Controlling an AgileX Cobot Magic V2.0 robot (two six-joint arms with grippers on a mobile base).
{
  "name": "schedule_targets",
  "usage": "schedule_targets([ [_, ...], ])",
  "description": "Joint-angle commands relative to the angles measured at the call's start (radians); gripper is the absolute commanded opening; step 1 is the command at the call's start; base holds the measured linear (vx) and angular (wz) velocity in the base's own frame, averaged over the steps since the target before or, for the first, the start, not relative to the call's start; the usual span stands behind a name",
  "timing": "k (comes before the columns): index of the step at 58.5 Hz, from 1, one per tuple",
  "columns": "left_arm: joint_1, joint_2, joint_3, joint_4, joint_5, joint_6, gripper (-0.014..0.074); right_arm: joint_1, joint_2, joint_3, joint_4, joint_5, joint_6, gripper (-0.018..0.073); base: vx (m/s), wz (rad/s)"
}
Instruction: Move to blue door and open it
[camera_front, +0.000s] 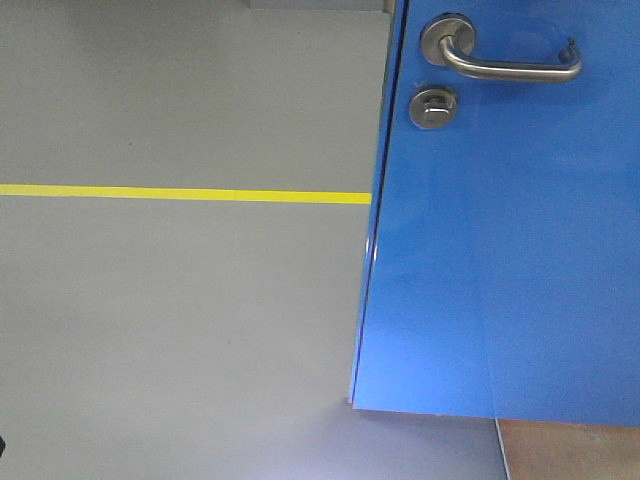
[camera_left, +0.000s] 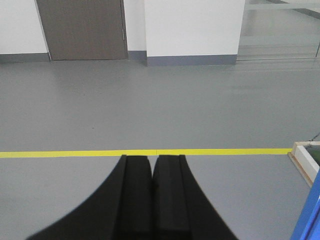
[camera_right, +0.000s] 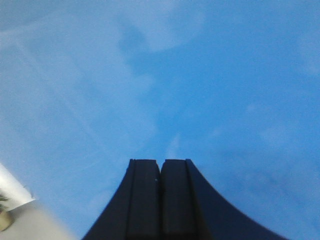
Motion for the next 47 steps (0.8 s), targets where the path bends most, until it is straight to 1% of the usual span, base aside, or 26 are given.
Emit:
schedule_targets([
  [1,-0.006,-0.012,-0.026,-0.008,-0.083,-0.007,0.0073,0.037,-0.136,0.094,-0.011,-0.19,-0.037,0.0012,0.0,0.0],
  [5,-0.006,-0.012,-0.026,-0.008,-0.083,-0.007,0.0073,0.051,-0.239,0.217,-0.028,-0.242,-0.084,0.0012,0.0,0.0],
  [9,-0.006,-0.012,-0.026,-0.008,-0.083,-0.007,0.0073,0.052,-0.342,0.34,-0.045,-0.257,-0.14,0.0012,0.0,0.0],
  [11,-0.006,-0.012,-0.026,-0.008,-0.083,-0.007,0.0073,0.052,-0.388,0.407,-0.052,-0.246,-0.169,0.0012,0.0,0.0],
  [20,-0.006,-0.012,-0.026,-0.008,-0.083,-0.007,0.0073,0.042,-0.668,0.679,-0.087,-0.188,-0.372,0.0012,0.0,0.0],
  [28,-0.006,-0.012,-0.026,-0.008,-0.083,-0.007,0.0073,0.02,-0.941,0.871,-0.091,-0.104,-0.491,0.0012,0.0,0.0],
  [32,-0.006,-0.012,-0.026,-0.008,-0.083,-0.007,0.0073,0.019,-1.054,0.95,-0.092,-0.079,-0.512,0.0012,0.0,0.0],
  [39,-0.006,-0.012,-0.026,-0.008,-0.083,-0.007,0.0073,0.018,-1.226,1.081,-0.093,-0.068,-0.511,0.0012,0.0,0.0],
  [47,-0.006,-0.012,-0.026,-0.008,-0.083,-0.007,0.0073,0.018,-1.308,1.205,-0.076,-0.102,-0.509,0.0012,0.0,0.0],
])
